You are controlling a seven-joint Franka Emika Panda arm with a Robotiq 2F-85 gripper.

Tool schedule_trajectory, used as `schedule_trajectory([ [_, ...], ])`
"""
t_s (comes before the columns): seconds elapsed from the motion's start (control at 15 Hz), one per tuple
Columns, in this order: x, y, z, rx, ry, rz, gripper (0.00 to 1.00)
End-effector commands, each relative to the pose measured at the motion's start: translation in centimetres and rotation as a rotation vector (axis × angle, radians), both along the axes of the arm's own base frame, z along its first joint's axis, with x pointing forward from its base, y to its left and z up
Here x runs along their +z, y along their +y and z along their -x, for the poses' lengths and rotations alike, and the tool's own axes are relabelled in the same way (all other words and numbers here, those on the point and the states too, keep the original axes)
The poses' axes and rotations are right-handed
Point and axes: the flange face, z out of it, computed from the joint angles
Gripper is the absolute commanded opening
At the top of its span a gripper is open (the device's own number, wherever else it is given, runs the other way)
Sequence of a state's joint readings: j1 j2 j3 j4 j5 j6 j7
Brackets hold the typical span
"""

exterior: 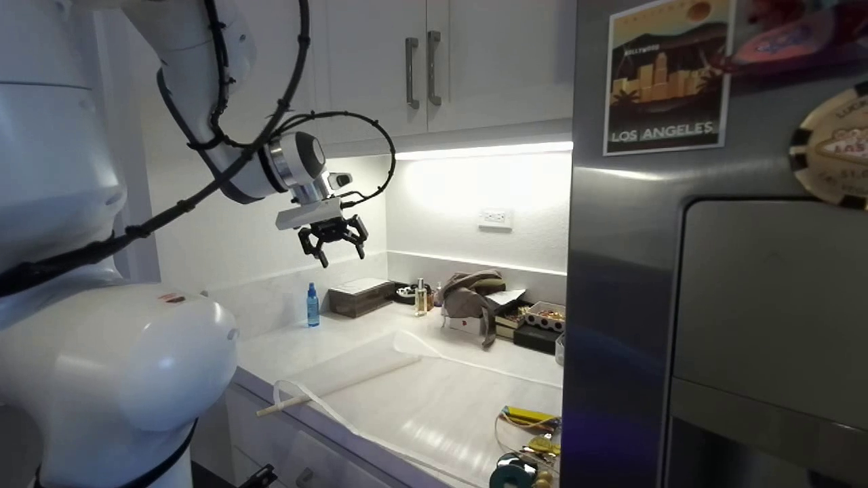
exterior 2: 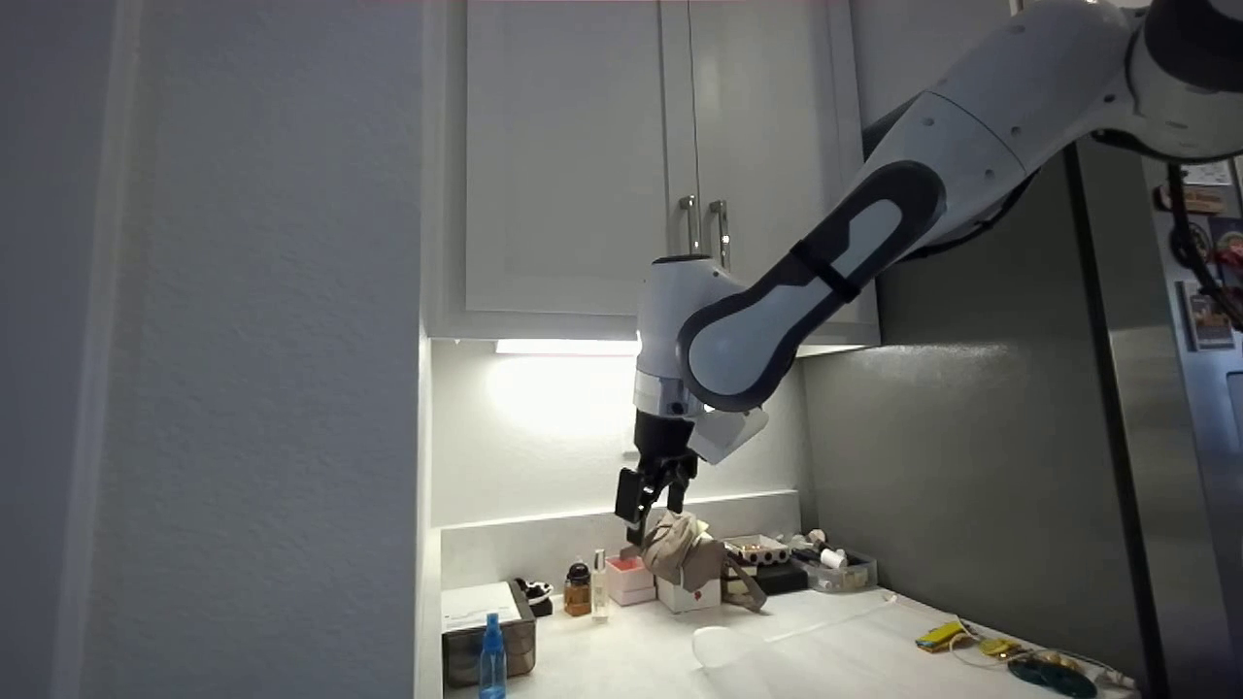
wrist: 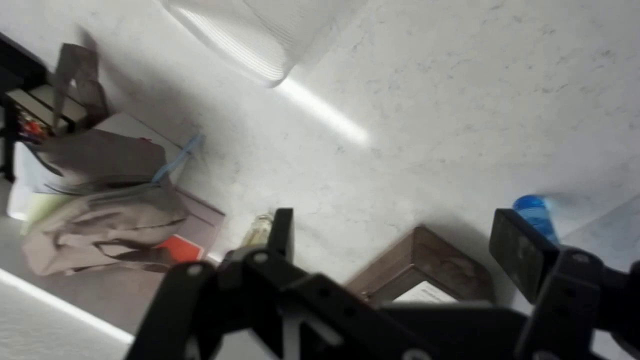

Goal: Place the blue bottle upright on the bottom right corner of the counter, hang the white object on the side of the fridge

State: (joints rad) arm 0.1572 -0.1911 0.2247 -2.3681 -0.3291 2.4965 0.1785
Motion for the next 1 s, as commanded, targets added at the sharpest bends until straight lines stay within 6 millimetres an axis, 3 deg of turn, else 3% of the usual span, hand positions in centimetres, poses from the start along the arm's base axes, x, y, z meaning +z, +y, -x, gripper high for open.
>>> schedule_trajectory([
  [0.0, 2.2, -4.9, 0.6, -0.175, -0.074, -0.016, 1.0],
  [0.4, 4.7, -13.8, 1.4, -0.399, -0.087, -0.06, 1.0],
  [0.93, 7.4, -24.5, 4.9, -0.587, -0.083, -0.113, 1.0],
])
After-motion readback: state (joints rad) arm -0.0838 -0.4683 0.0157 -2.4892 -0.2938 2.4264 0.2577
